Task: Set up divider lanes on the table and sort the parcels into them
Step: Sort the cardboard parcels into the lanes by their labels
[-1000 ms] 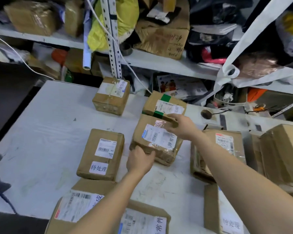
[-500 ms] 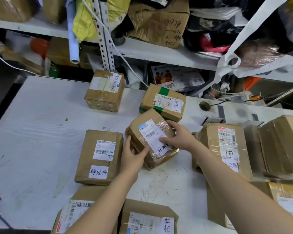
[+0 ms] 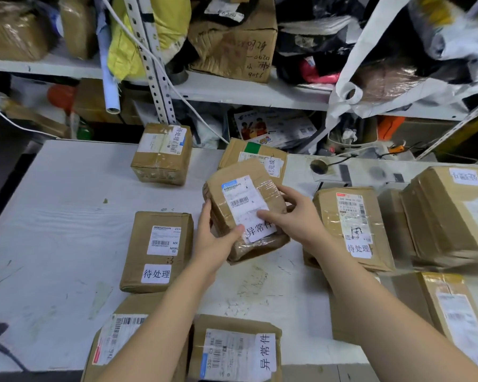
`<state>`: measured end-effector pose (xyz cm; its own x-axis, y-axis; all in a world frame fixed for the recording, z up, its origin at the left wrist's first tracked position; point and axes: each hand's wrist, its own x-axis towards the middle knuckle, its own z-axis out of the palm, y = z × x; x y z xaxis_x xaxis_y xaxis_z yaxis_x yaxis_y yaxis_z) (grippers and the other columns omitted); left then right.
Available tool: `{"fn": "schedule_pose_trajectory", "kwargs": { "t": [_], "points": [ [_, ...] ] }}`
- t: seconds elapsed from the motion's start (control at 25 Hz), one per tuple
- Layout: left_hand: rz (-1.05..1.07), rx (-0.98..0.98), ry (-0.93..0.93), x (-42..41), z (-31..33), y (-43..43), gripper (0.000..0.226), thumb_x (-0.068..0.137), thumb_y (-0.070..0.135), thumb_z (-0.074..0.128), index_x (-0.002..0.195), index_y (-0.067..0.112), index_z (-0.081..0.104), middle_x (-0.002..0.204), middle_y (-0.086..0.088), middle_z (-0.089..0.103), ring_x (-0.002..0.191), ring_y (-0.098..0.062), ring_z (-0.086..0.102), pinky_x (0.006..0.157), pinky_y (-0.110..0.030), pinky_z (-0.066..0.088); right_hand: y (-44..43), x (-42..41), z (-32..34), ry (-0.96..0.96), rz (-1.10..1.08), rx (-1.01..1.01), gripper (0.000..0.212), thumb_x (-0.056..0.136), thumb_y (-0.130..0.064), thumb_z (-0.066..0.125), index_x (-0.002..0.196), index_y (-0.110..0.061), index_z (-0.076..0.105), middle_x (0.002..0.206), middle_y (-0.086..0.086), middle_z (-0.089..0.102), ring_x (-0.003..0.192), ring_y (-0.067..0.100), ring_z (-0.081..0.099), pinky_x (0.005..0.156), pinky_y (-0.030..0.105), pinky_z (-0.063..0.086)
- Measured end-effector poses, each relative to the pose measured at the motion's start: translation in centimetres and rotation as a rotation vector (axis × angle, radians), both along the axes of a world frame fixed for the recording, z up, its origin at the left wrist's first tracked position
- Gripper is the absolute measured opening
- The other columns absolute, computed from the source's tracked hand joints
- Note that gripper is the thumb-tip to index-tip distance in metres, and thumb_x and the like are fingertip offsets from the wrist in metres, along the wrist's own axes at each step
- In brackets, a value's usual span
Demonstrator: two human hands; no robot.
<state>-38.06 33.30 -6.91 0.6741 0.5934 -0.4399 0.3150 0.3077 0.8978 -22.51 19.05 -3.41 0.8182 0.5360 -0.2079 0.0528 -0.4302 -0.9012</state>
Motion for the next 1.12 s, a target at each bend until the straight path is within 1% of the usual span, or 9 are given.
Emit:
{"fn": "schedule_pose_trajectory", "kwargs": {
  "t": [0.08, 0.24, 0.32, 0.44, 0.6, 0.76, 0.88, 1.0, 1.12],
  "points": [
    [0.012, 0.034, -0.034, 0.3, 2.2, -1.1, 0.094, 0.080, 0.015, 0.086, 0.149, 0.052, 0.033, 0.124, 0.028, 0.059, 0.100, 0.017, 0.063, 0.070, -0.017, 0.059, -1.7, -0.4, 1.6, -0.016, -0.029, 0.044, 0.064, 0.059, -0.039, 0.097, 0.106, -0.066, 0.062, 0.100, -0.017, 0.072, 0.082, -0.001, 0.073, 0.060, 0.021, 0.060],
    [0.007, 0.108, -0.088, 0.4, 6.4, -5.2, 0.090, 0.081, 0.017, 0.085, 0.150, 0.046, 0.036, 0.137, 0.013, 0.060, 0.117, -0.007, 0.064, 0.090, -0.038, 0.061, -5.9, -1.0, 4.7, -0.086, -0.028, 0.108, 0.074, 0.058, -0.038, 0.098, 0.124, -0.041, 0.066, 0.104, -0.010, 0.072, 0.078, -0.001, 0.072, 0.058, 0.016, 0.056],
    [-0.016, 0.169, -0.130, 0.6, 8.5, -8.1, 0.087, 0.081, 0.016, 0.085, 0.150, 0.043, 0.038, 0.133, 0.013, 0.063, 0.114, -0.003, 0.065, 0.091, -0.036, 0.060, -9.2, -1.2, 6.7, -0.103, -0.044, 0.150, 0.072, 0.059, -0.035, 0.099, 0.122, -0.041, 0.066, 0.104, -0.010, 0.073, 0.078, -0.002, 0.072, 0.059, 0.016, 0.056],
    [-0.038, 0.288, -0.188, 1.4, 11.6, -13.3, 0.087, 0.080, 0.017, 0.086, 0.151, 0.031, 0.038, 0.123, 0.023, 0.062, 0.097, 0.024, 0.059, 0.087, -0.020, 0.058, -15.1, -1.1, 9.9, -0.108, -0.085, 0.209, 0.070, 0.059, -0.033, 0.099, 0.119, -0.044, 0.065, 0.107, -0.009, 0.074, 0.083, 0.002, 0.073, 0.067, 0.021, 0.059],
    [-0.094, 0.337, -0.247, 3.6, 15.6, -21.3, 0.089, 0.077, 0.023, 0.088, 0.151, 0.027, 0.039, 0.133, 0.011, 0.064, 0.114, 0.003, 0.062, 0.100, -0.035, 0.055, -24.4, -0.4, 13.5, -0.163, -0.162, 0.269, 0.079, 0.061, -0.033, 0.098, 0.132, -0.027, 0.064, 0.112, -0.004, 0.075, 0.097, 0.008, 0.073, 0.083, 0.031, 0.061],
    [-0.208, 0.407, -0.300, 6.7, 18.8, -28.9, 0.082, 0.073, 0.033, 0.090, 0.144, 0.029, 0.049, 0.119, 0.020, 0.067, 0.103, 0.015, 0.062, 0.098, -0.032, 0.054, -33.6, 0.9, 16.5, -0.185, -0.244, 0.301, 0.076, 0.061, -0.038, 0.098, 0.128, -0.028, 0.065, 0.111, -0.006, 0.076, 0.094, 0.009, 0.076, 0.079, 0.034, 0.063],
    [-0.307, 0.410, -0.326, 9.8, 20.7, -34.1, 0.076, 0.074, 0.037, 0.089, 0.141, 0.031, 0.053, 0.122, 0.018, 0.068, 0.112, 0.002, 0.064, 0.101, -0.038, 0.054, -39.5, 2.4, 18.2, -0.221, -0.352, 0.312, 0.081, 0.059, -0.042, 0.098, 0.130, -0.027, 0.064, 0.112, -0.007, 0.076, 0.095, 0.007, 0.075, 0.078, 0.031, 0.063],
    [-0.399, 0.368, -0.362, 14.0, 22.3, -38.4, 0.063, 0.078, 0.029, 0.087, 0.134, 0.032, 0.059, 0.113, 0.017, 0.074, 0.103, -0.001, 0.070, 0.089, -0.033, 0.061, -44.2, 4.7, 19.2, -0.232, -0.445, 0.322, 0.075, 0.059, -0.041, 0.098, 0.126, -0.030, 0.065, 0.110, -0.007, 0.075, 0.094, 0.009, 0.075, 0.073, 0.030, 0.064],
    [-0.449, 0.290, -0.415, 18.9, 23.3, -42.6, 0.053, 0.081, 0.017, 0.085, 0.127, 0.030, 0.063, 0.097, 0.020, 0.076, 0.086, 0.002, 0.073, 0.067, -0.022, 0.062, -48.3, 8.0, 20.5, -0.246, -0.514, 0.299, 0.073, 0.059, -0.042, 0.097, 0.125, -0.028, 0.067, 0.112, -0.004, 0.076, 0.100, 0.015, 0.075, 0.082, 0.039, 0.064]
  ]
}}
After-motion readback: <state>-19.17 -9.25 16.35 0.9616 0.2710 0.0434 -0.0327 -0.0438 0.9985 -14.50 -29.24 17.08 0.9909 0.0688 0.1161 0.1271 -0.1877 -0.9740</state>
